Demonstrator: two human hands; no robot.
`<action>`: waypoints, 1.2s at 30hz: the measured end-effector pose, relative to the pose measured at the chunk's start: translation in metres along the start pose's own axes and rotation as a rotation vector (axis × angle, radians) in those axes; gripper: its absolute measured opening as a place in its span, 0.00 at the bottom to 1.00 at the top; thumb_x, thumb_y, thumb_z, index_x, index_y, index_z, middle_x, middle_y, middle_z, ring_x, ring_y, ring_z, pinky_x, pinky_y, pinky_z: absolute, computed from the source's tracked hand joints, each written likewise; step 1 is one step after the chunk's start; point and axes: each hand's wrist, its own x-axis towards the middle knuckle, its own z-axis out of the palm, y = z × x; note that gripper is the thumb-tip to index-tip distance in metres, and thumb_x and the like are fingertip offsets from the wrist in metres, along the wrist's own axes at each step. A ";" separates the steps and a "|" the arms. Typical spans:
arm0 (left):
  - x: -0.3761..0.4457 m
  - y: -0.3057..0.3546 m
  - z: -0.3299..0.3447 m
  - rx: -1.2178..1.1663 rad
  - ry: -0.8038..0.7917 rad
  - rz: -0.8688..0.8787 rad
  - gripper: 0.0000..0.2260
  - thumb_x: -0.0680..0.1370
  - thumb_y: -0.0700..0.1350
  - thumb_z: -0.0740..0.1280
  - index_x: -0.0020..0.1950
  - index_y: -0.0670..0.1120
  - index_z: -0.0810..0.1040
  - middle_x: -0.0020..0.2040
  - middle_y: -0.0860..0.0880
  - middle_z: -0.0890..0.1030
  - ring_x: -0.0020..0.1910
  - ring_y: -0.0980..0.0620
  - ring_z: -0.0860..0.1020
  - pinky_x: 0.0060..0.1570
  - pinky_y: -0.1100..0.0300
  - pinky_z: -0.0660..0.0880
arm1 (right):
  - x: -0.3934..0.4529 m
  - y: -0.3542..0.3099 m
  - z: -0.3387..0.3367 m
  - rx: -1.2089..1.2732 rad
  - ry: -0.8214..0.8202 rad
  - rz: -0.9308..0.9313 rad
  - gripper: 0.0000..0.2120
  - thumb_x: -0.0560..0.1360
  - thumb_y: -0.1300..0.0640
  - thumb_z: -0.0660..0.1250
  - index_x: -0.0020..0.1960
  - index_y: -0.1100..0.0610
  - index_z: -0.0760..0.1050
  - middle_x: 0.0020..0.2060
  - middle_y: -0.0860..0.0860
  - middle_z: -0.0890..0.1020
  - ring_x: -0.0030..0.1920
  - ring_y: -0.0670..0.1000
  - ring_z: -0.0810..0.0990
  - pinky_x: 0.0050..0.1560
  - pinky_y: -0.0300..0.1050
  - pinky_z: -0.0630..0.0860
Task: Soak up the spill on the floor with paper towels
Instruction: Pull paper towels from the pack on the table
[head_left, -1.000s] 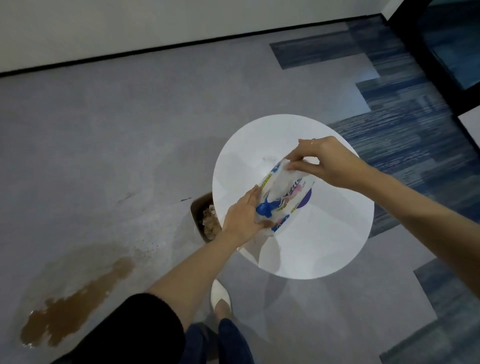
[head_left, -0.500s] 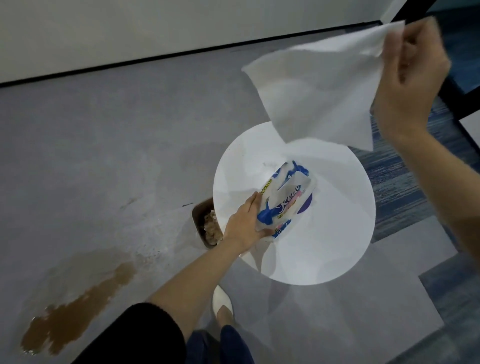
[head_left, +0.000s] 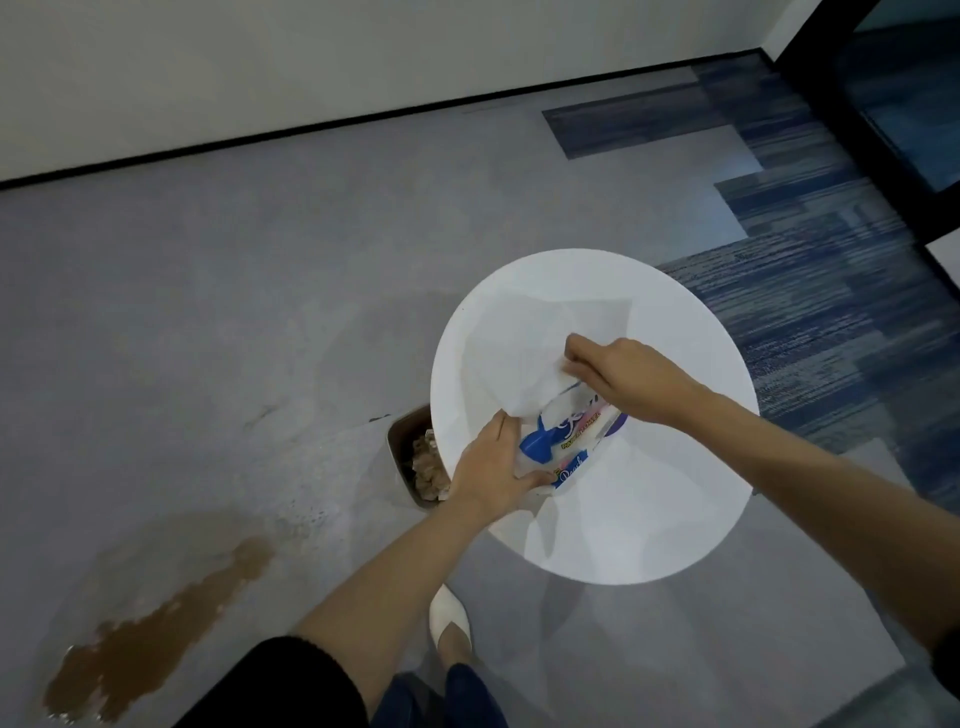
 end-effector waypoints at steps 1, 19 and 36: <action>0.000 -0.001 0.001 0.009 0.009 -0.006 0.34 0.68 0.64 0.71 0.66 0.47 0.66 0.60 0.52 0.72 0.56 0.51 0.73 0.54 0.56 0.76 | -0.002 0.002 0.002 0.028 -0.019 0.011 0.15 0.82 0.44 0.49 0.50 0.55 0.65 0.29 0.51 0.73 0.28 0.52 0.70 0.32 0.48 0.67; -0.003 -0.006 0.011 -0.010 0.127 0.013 0.33 0.71 0.64 0.69 0.68 0.49 0.62 0.63 0.51 0.73 0.59 0.51 0.74 0.58 0.55 0.75 | 0.000 0.020 -0.029 0.043 -0.127 0.004 0.17 0.76 0.60 0.67 0.29 0.55 0.71 0.24 0.52 0.74 0.27 0.50 0.68 0.33 0.42 0.65; -0.004 -0.001 0.005 -0.062 -0.016 -0.084 0.43 0.72 0.65 0.66 0.78 0.50 0.48 0.76 0.51 0.60 0.72 0.50 0.64 0.67 0.48 0.70 | 0.004 0.026 -0.166 0.338 0.503 0.127 0.27 0.77 0.41 0.64 0.46 0.67 0.79 0.33 0.60 0.82 0.28 0.53 0.72 0.30 0.45 0.70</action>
